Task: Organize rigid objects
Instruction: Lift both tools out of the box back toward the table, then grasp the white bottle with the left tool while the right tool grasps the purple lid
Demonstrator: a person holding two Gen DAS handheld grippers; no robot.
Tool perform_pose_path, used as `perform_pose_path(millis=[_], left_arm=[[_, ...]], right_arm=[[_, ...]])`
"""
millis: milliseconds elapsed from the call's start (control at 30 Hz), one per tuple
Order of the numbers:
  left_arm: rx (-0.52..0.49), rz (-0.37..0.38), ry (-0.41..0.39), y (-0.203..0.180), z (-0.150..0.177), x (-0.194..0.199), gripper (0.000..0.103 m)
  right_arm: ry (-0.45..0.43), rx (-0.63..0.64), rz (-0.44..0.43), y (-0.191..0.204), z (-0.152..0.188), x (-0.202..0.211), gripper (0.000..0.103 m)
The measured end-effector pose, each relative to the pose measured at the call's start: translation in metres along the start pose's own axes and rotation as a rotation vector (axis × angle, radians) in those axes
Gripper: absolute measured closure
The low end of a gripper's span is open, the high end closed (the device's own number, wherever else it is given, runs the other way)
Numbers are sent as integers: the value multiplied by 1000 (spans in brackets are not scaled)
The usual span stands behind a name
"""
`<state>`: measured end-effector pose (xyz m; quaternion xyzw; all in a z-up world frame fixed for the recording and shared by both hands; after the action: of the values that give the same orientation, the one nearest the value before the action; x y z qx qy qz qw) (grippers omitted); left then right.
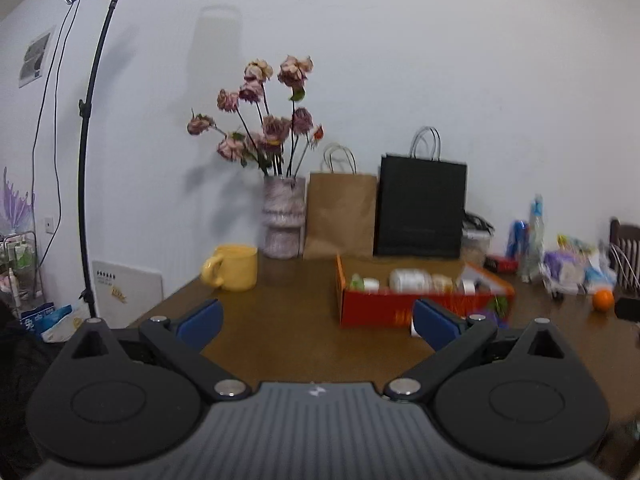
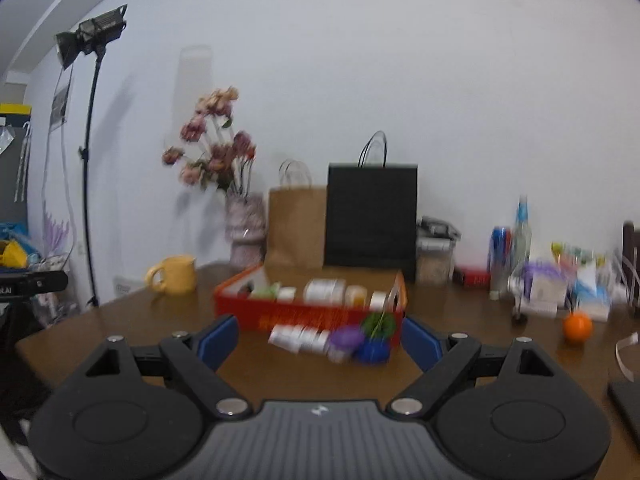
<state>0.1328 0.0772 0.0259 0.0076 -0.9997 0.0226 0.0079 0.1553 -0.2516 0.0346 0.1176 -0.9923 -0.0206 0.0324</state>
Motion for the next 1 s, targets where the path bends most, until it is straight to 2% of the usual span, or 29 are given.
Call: perform_pose_path(millis=[100,200,333,467,633,733,800,867,933,1000], left_arm=[[-1,22,28,1,5,17,0],[-14,71,30,-8,3,13,0],[-26,118,55,-26,19,-5,0],[-58,198,110,-47,39,-34,0],[-151,309,116,-69,39,-95,1],[-177,411,121,-85,36,-148,8],[-183,495,155,-101,40,-182,22],[-198,579,189,-118,49,-215,30],[-247,637,224,-136,62,-247,33],[-321,659,243,-152,76,-274,33]], right_arm=[[-4,-54,-29,11,13,33,14],[16,-22,-17,19,21,44,14],[39,50,7,18,28,30,14],[87,11,21,0,37,0,14],[120,3,34,-24,46,-48,14],[129,1,26,-39,47,-82,17],[148,-16,10,-51,48,-108,22],[167,-41,-2,-62,48,-135,24],[166,-34,-15,-69,48,-158,24],[169,-18,-27,-73,49,-182,24]])
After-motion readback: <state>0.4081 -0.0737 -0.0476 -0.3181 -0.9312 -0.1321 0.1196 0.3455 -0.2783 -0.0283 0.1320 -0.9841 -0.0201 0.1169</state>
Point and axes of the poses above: each gripper's, at about its wrist camera, not at the fingertips, and x roughly against the way its jaws point, y to its left, z to its underside, the point moved 3 cm from there along -x, roughly the way its jaws point, and after that the axes turned 10 degrees about -y, right-handed, at the moved point
